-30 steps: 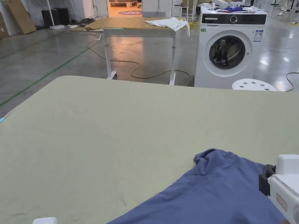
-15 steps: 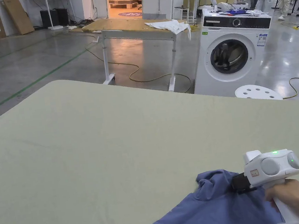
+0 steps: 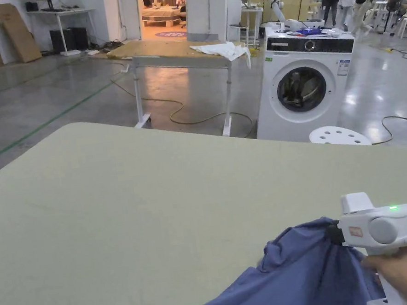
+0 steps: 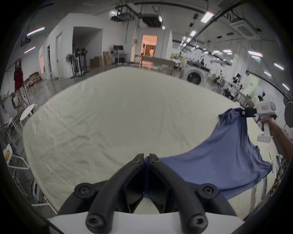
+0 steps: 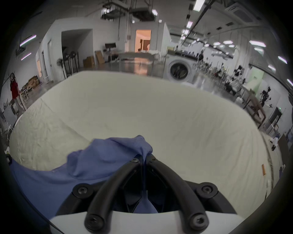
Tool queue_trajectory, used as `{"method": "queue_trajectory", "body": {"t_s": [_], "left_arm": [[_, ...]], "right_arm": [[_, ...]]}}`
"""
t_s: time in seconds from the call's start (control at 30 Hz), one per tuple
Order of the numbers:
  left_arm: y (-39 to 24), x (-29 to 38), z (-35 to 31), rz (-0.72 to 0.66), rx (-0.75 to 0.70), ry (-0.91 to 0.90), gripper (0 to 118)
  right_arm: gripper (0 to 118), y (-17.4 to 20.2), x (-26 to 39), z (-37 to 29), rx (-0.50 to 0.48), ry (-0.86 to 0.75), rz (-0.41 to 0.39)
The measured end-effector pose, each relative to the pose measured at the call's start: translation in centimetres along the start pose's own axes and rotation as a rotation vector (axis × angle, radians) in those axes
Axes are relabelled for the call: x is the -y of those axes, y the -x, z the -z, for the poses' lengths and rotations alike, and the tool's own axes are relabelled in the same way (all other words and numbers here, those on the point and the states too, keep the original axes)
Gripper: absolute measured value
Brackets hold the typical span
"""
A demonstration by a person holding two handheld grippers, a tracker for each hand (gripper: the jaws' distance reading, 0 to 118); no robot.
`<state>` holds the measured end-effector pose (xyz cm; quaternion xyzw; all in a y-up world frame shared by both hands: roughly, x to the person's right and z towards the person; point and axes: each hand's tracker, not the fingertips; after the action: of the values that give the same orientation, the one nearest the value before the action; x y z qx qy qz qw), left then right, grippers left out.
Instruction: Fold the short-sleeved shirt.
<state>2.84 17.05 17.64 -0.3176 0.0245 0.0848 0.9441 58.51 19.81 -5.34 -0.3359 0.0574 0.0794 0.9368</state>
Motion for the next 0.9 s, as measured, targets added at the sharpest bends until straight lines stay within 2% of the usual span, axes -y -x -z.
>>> {"method": "queue_trajectory", "body": {"t_s": [0.07, 0.17, 0.33, 0.43, 0.53, 0.73, 0.9], "left_arm": [[-0.5, -1.8, -0.8, 0.008, 0.029, -0.060, 1], [-1.8, -5.3, -2.0, 0.039, 0.048, -0.158, 1], [-4.3, -13.2, -4.0, 0.082, 0.090, -0.305, 1], [-6.3, -18.6, -5.6, 0.097, 0.110, -0.383, 1], [-8.4, -23.8, -7.2, 0.121, 0.137, -0.446, 1], [-12.4, -32.2, -8.6, 0.192, 0.135, -0.485, 1], [-13.7, -37.3, -7.7, 0.232, 0.153, -0.489, 1]], "right_arm": [[1, 0.0, -0.9, -3.5, 0.045, -0.052, -0.004], [1, -1.6, -2.4, -8.8, 0.109, -0.148, 0.053], [1, -5.2, -5.1, -17.9, 0.201, -0.296, 0.099], [1, -6.7, -6.6, -23.5, 0.222, -0.375, 0.147], [1, -7.8, -8.1, -28.0, 0.254, -0.437, 0.149], [1, -9.4, -11.2, -33.1, 0.310, -0.526, 0.153], [1, -10.4, -14.7, -34.9, 0.357, -0.578, 0.149]]}}
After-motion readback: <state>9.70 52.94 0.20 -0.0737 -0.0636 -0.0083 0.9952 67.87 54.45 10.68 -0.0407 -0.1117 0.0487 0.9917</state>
